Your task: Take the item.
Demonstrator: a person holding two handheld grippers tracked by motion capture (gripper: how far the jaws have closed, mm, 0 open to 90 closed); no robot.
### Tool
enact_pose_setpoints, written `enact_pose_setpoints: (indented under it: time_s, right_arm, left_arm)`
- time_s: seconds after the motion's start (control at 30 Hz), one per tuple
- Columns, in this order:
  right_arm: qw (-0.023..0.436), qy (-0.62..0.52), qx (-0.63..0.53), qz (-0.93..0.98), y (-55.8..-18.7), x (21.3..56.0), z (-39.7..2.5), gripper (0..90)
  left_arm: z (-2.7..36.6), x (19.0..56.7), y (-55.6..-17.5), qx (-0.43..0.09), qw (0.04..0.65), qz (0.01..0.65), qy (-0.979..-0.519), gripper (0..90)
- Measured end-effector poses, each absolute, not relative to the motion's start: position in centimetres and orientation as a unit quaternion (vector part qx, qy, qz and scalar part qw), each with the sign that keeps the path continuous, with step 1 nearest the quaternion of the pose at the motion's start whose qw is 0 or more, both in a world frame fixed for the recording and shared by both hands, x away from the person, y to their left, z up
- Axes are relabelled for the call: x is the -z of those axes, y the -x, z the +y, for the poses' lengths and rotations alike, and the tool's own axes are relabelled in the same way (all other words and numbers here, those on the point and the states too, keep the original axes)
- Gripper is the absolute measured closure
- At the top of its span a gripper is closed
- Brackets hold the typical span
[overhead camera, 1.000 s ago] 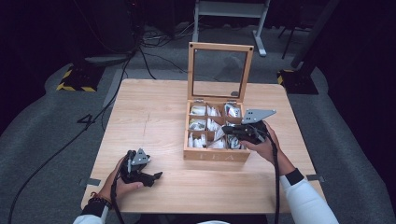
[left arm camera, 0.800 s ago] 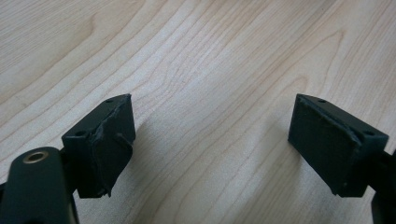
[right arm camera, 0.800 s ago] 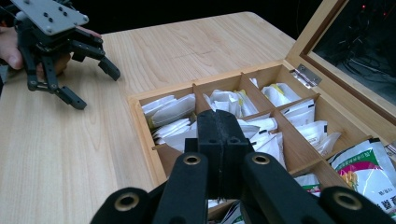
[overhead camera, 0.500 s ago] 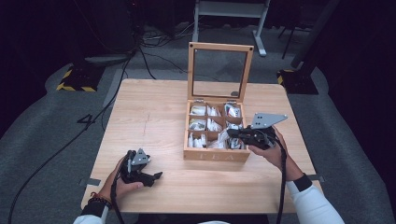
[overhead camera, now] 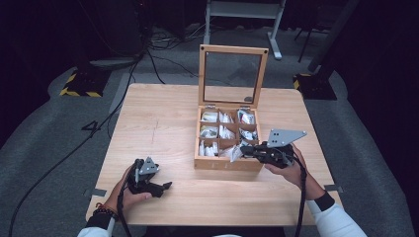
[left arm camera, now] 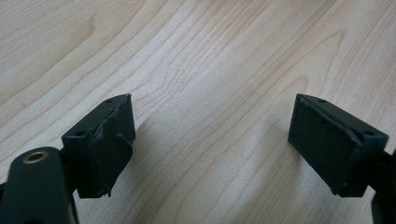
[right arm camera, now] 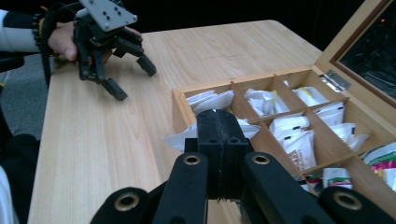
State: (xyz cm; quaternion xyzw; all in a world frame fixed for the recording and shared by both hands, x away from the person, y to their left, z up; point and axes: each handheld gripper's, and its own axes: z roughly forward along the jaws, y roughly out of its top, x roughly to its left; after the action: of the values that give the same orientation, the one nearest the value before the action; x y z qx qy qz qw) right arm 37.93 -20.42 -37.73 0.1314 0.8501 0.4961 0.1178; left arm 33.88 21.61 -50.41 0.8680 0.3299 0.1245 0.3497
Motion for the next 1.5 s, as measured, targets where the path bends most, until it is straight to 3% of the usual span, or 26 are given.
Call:
enact_pose_setpoints:
  time_s: [0.8, 1.5]
  right_arm:
    - [0.073, -0.087, -0.455, 0.883, -35.5, 42.0, -18.0, 90.0]
    - [0.048, -0.078, -0.412, 0.906, -35.6, 46.6, -16.6, 89.8]
  left_arm:
    - [21.6, 50.4, -33.9, -0.123, 0.350, 0.330, -0.868, 15.2]
    - [21.6, 50.4, -33.9, -0.123, 0.350, 0.330, -0.868, 15.2]
